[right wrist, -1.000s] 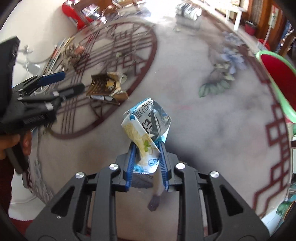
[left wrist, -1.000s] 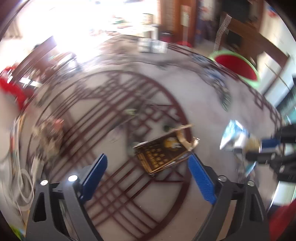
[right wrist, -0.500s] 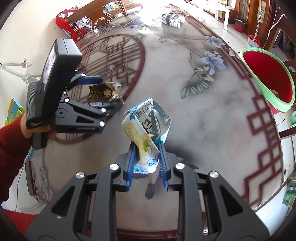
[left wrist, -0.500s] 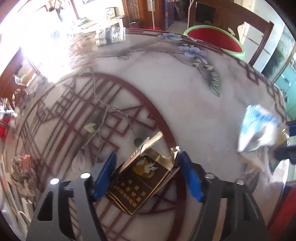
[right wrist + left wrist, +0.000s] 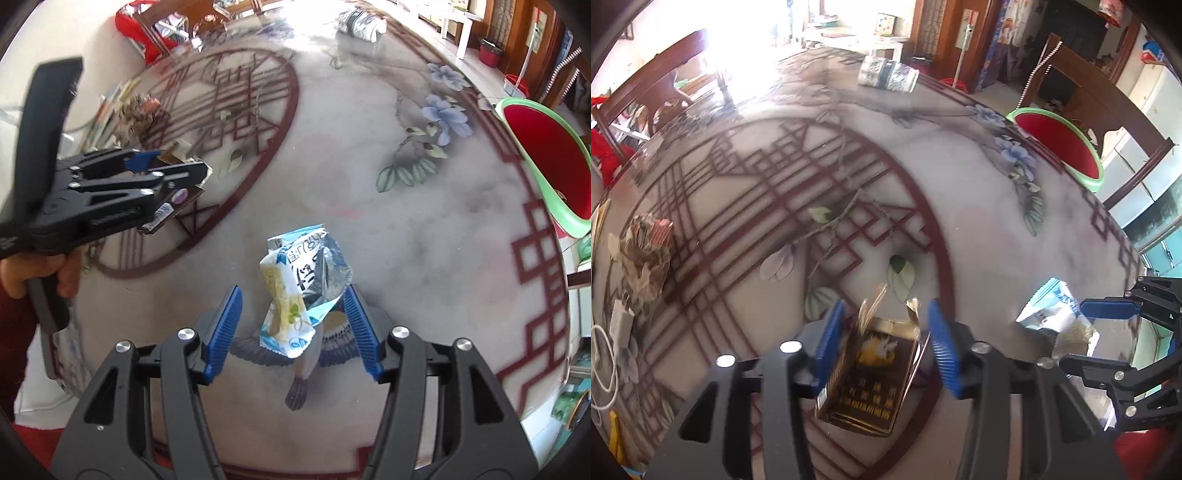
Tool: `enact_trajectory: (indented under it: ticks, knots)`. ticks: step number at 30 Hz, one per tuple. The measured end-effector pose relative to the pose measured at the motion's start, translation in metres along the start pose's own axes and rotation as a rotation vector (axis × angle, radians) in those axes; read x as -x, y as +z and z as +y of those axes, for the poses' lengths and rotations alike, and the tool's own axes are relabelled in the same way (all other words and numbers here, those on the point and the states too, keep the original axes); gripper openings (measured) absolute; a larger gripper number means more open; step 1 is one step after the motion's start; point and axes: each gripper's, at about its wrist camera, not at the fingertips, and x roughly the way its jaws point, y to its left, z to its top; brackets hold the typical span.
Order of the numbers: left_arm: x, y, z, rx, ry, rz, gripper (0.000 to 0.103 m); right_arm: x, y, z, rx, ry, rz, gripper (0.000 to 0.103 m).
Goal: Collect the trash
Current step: 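Grasp the gold cigarette pack with the left gripper while the right grasps the blue-white wrapper, then carry the cigarette pack and blue-white wrapper over the red bin with both grippers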
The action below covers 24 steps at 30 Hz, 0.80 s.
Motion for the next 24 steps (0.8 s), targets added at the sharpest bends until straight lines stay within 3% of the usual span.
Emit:
enact_trajectory:
  ticks: [5, 10, 12, 13, 14, 17, 19, 24]
  knots:
    - [0.007, -0.007, 0.007, 0.051, 0.017, -0.016, 0.074, -0.006, 0.0, 0.004, 0.01, -0.019, 0.007, 0.056]
    - [-0.006, -0.01, 0.009, 0.04, 0.043, 0.02, 0.073, -0.006, 0.001, 0.004, 0.015, -0.024, 0.003, 0.056]
    - [-0.011, -0.011, 0.007, 0.03, 0.043, 0.037, 0.069, -0.008, 0.002, 0.005, 0.018, -0.028, 0.008, 0.056]
    - [-0.013, -0.011, 0.006, 0.023, 0.045, 0.043, 0.062, -0.008, 0.001, 0.005, 0.017, -0.028, 0.009, 0.056]
    - [-0.015, -0.012, 0.004, 0.017, 0.034, 0.051, 0.047, -0.008, 0.001, 0.006, 0.018, -0.025, 0.011, 0.056]
    - [-0.013, -0.011, 0.0, 0.027, 0.016, 0.037, 0.039, -0.011, 0.0, 0.007, 0.025, -0.02, 0.02, 0.048]
    - [-0.008, -0.011, -0.001, 0.052, 0.024, 0.025, 0.037, -0.012, 0.0, 0.005, 0.012, -0.003, 0.022, 0.03]
    - [0.02, -0.004, -0.002, 0.172, 0.036, -0.045, 0.037, 0.003, 0.005, -0.001, -0.027, 0.005, -0.04, 0.02]
